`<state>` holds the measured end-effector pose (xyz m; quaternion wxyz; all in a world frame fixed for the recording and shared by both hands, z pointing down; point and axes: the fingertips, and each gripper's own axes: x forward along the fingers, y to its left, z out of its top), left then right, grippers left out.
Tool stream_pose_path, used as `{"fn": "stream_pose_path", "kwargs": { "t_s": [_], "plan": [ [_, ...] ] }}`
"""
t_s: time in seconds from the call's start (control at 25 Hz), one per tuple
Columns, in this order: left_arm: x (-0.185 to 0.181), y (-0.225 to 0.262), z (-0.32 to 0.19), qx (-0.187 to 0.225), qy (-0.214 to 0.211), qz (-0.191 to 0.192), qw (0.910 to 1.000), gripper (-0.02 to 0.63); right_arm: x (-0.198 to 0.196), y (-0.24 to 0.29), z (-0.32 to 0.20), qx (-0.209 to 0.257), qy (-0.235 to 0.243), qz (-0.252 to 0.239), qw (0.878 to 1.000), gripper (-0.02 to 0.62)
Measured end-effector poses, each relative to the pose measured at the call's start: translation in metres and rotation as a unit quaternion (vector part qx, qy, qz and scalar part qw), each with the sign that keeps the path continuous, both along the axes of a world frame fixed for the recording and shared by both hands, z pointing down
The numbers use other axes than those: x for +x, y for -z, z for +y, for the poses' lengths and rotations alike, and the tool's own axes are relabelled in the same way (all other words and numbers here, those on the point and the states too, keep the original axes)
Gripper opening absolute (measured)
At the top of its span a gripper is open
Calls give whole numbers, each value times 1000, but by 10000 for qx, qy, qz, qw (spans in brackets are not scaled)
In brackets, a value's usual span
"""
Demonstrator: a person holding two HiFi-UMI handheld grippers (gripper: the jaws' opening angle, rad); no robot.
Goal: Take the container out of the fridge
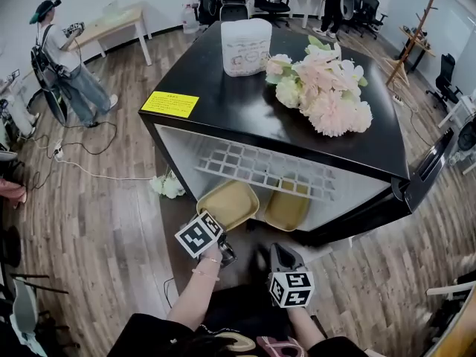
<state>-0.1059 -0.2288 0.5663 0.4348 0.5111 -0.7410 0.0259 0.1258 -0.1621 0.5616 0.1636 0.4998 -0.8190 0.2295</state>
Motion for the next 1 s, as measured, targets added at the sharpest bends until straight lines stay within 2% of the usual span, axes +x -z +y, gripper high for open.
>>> {"fn": "stream_pose_path", "kwargs": {
  "t_s": [0.24,0.44,0.68,1.0],
  "plan": [
    [-9,14,12,165,-117,-144,9997,11,-12,5,-2,91,149,-34,9998,8],
    [-10,19,24,276,-225,38,9994,11,-18,5,2,107,223,-17,9997,8],
    [-25,21,36,326,-221,-219,9990,11,-24,3,6,90,260,27,9996,8],
    [-55,18,51,288,-90,-334,9990,11,-42,1,9,88,408,60,9991,8]
  ]
}}
